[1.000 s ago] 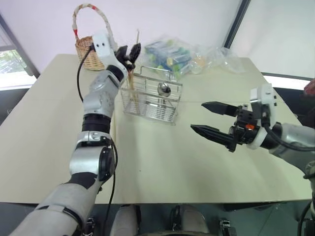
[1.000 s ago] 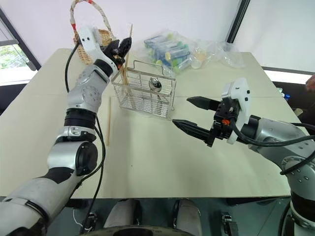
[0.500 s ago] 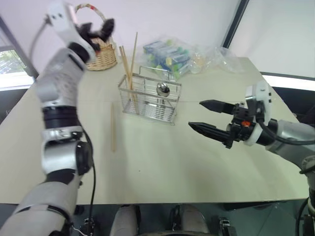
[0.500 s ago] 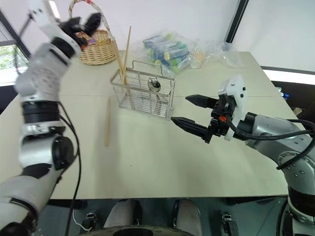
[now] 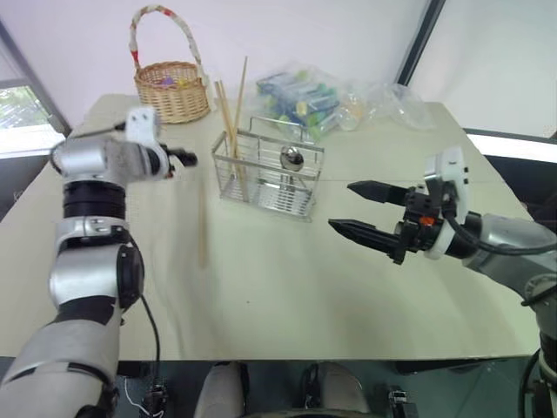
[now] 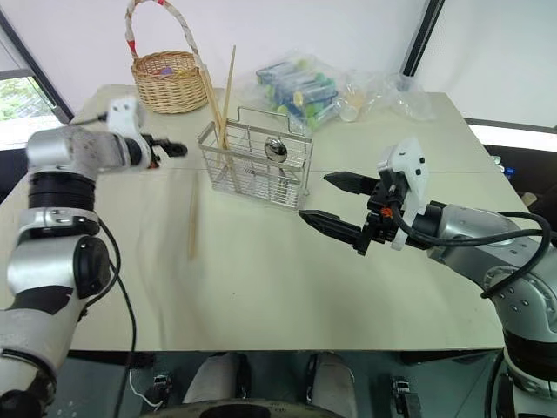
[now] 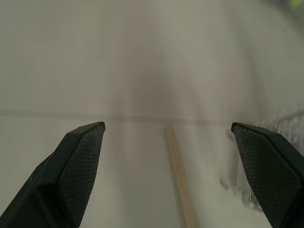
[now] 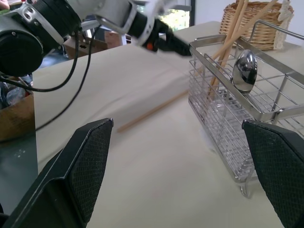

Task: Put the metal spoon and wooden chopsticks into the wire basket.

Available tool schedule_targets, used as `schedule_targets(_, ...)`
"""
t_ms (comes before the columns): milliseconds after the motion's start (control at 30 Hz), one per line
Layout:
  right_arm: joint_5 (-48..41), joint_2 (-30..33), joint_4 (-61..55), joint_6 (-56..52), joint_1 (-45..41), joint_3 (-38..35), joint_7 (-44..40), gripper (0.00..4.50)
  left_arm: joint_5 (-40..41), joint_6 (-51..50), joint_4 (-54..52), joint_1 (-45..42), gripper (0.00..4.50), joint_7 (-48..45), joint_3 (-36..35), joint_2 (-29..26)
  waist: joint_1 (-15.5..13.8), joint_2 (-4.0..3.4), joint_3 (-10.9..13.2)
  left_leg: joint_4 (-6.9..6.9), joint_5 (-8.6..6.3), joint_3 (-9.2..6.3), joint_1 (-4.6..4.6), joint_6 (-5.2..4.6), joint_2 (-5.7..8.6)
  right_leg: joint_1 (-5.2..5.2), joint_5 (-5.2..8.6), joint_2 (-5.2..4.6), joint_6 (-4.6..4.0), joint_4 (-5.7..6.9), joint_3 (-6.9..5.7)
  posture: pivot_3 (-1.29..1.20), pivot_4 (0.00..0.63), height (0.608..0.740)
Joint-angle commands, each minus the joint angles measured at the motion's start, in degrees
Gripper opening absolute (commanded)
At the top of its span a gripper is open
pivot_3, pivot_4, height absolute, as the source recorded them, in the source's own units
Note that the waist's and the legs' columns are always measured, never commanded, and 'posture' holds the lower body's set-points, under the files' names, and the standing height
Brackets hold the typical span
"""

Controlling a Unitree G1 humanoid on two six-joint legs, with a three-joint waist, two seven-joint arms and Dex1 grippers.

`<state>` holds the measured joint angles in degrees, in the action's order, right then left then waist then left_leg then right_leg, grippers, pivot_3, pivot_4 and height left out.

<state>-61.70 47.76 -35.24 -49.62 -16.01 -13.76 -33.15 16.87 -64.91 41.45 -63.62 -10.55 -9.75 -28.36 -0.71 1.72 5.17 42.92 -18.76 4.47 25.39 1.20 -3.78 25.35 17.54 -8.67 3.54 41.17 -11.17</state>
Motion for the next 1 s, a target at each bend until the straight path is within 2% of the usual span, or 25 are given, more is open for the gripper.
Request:
schedule_targets(33, -1.3, 0.8, -2.3, 0.6, 0.5, -1.7, -0.7, 4.5, -1.7, -1.3, 0.8, -0.6, 4.49, -0.1, 1.3, 0.6, 0.1, -0.01, 0.0, -0.04, 0.04, 0.0, -0.01, 0.08, -0.01, 0.01, 0.0, 0.0, 0.0, 0.0, 0.0, 0.0, 0.15, 0.627)
schedule_targets(200, -2.2, 1.2, -3.6, 0.6, 1.2, -2.0, -0.5, 4.5, -3.5, -0.7, 4.8, -0.7, 4.49, -1.8, 3.2, 2.8, 0.0, -0.02, 0.0, -0.07, 0.14, 0.06, -0.03, 0.25, -0.02, 0.02, 0.0, -0.03, 0.0, -0.04, 0.0, 0.0, 0.15, 0.627)
schedule_targets(400, -2.5, 1.0, -4.7, 0.9, 2.1, -2.3, 0.8, 4.5, -5.1, 0.4, 10.2, -1.1, 4.49, -4.3, 4.5, 4.2, 0.0, -0.08, 0.0, 0.0, 0.0, 0.04, -0.06, 0.02, -0.04, 0.01, 0.0, -0.07, -0.01, -0.04, 0.0, 0.0, 0.15, 0.627)
schedule_targets(600, -2.7, 0.7, -4.7, 1.1, 1.7, -2.1, 2.0, 4.5, -6.0, 0.5, 11.8, -1.5, 4.49, -6.0, 5.0, 4.8, -0.1, -0.17, -0.1, 0.01, 0.0, 0.04, -0.09, 0.01, -0.04, -0.02, 0.0, -0.11, -0.01, -0.02, 0.0, 0.0, 0.15, 0.627)
schedule_targets(700, -2.9, 0.6, -5.1, 1.2, 1.7, -2.1, 2.7, 4.5, -6.4, 1.2, 12.5, -1.5, 3.68, -6.4, 4.6, 4.9, -0.1, -0.19, -0.1, 0.01, 0.0, 0.04, -0.08, 0.01, -0.03, -0.02, 0.0, -0.12, -0.01, -0.03, 0.0, 0.0, 0.15, 0.627)
schedule_targets(933, -2.5, 0.2, -5.3, 1.8, 2.3, -1.7, 2.9, 4.5, -7.2, 2.6, 14.1, -2.4, 0.03, -6.7, 4.6, 4.9, -0.2, -0.17, -0.1, 0.02, 0.0, 0.04, -0.05, 0.01, 0.02, -0.04, 0.0, -0.15, -0.01, -0.05, 0.0, 0.0, 0.15, 0.627)
schedule_targets(1000, -2.3, 0.3, -4.9, 1.9, 1.9, -1.6, 2.8, 4.5, -7.5, 3.2, 14.7, -2.7, 0.03, -6.7, 4.4, 4.8, -0.2, -0.17, -0.1, 0.05, 0.0, 0.05, -0.05, 0.01, 0.02, -0.04, 0.0, -0.16, -0.01, -0.05, 0.0, 0.0, 0.15, 0.627)
